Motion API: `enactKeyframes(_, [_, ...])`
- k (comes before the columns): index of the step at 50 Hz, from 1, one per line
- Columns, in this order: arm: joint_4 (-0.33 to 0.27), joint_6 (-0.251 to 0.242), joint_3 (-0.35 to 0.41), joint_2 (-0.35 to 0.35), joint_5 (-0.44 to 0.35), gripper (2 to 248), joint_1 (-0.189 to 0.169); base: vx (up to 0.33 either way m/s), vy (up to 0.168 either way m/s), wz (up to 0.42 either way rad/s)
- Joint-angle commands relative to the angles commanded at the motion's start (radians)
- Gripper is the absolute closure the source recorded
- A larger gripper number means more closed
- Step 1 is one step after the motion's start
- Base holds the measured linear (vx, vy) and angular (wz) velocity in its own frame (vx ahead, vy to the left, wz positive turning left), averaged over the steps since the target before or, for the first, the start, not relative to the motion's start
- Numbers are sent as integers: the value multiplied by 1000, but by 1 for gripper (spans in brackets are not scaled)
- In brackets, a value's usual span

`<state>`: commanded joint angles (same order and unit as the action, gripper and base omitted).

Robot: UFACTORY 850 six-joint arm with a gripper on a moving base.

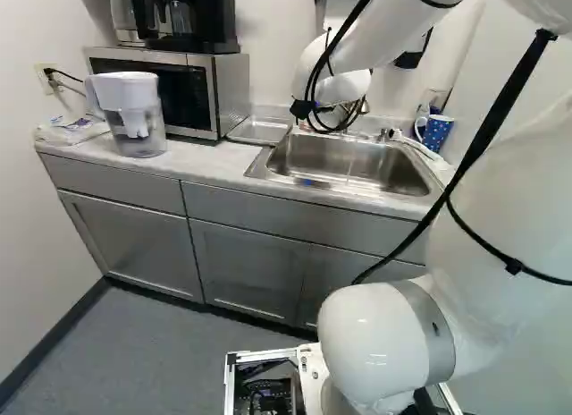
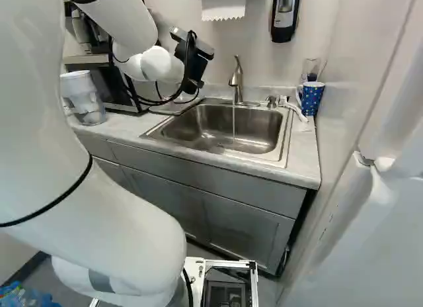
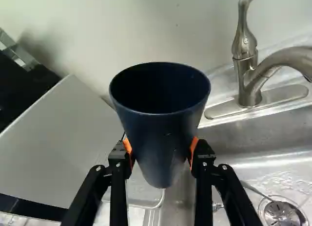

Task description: Rinse the cup and place it in the tray

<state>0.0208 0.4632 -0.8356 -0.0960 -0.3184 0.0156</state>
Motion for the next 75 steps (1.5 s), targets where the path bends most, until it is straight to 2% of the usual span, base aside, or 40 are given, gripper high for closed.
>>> enactKeyframes(41, [0,-431,0,0,0,126,0,0,0,0])
enactKeyframes(64, [0,-431,0,0,0,126,0,0,0,0])
enactKeyframes(75, [0,-431,-13,14,0,126,11,0,0,0])
